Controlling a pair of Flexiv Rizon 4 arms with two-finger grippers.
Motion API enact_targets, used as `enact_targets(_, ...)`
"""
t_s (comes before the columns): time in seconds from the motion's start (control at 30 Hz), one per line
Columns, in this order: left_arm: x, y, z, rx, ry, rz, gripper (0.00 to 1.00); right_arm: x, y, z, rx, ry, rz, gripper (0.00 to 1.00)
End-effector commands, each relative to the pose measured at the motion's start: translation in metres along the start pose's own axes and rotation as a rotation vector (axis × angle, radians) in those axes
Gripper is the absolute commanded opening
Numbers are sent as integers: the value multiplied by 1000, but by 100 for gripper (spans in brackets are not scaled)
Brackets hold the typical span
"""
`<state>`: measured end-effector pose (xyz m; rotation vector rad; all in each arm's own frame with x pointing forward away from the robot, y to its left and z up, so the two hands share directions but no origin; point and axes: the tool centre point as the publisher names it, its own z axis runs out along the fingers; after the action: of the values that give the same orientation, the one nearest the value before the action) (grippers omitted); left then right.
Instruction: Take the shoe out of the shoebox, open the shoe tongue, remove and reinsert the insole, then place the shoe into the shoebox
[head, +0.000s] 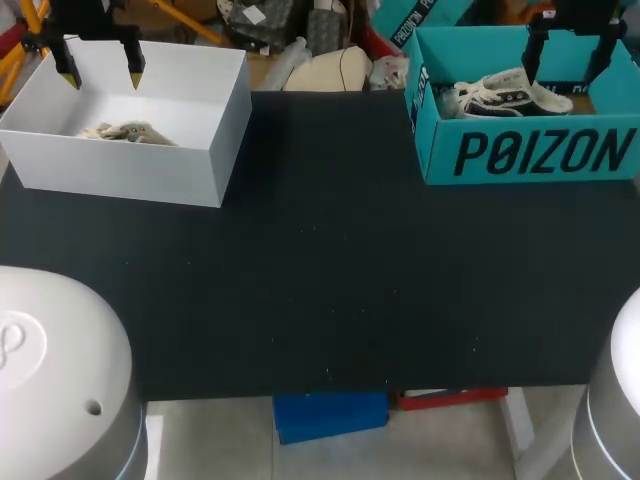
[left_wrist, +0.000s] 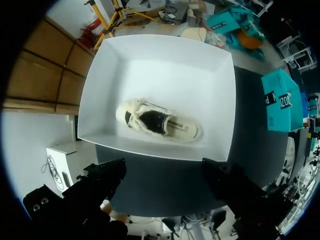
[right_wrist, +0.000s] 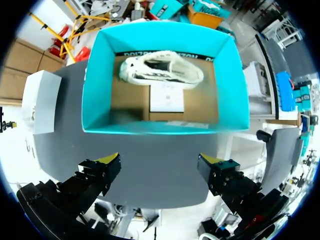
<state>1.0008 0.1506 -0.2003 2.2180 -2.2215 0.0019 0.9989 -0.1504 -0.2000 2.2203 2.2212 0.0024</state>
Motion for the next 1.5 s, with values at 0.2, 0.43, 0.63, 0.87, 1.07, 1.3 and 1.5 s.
enact_targets(0.2,0,0,0,0,0,0,100,3,3,-4,-18,-41,-128,100)
enact_targets(0.43,0,0,0,0,0,0,100,21,7,-24,-228,-164,-878,100)
enact_targets(0.63,0,0,0,0,0,0,100,21,7,-24,-228,-164,-878,100)
enact_targets(0.87,0,0,0,0,0,0,100,21,7,-24,-228,-164,-878,100)
enact_targets(1.07,0,0,0,0,0,0,100,17,34,-16,-238,-140,-1092,100)
enact_targets(1.3,0,0,0,0,0,0,100,9,81,9,-197,-57,-1307,64)
enact_targets(1.5,0,0,0,0,0,0,100,2,112,41,-148,-24,-1407,62)
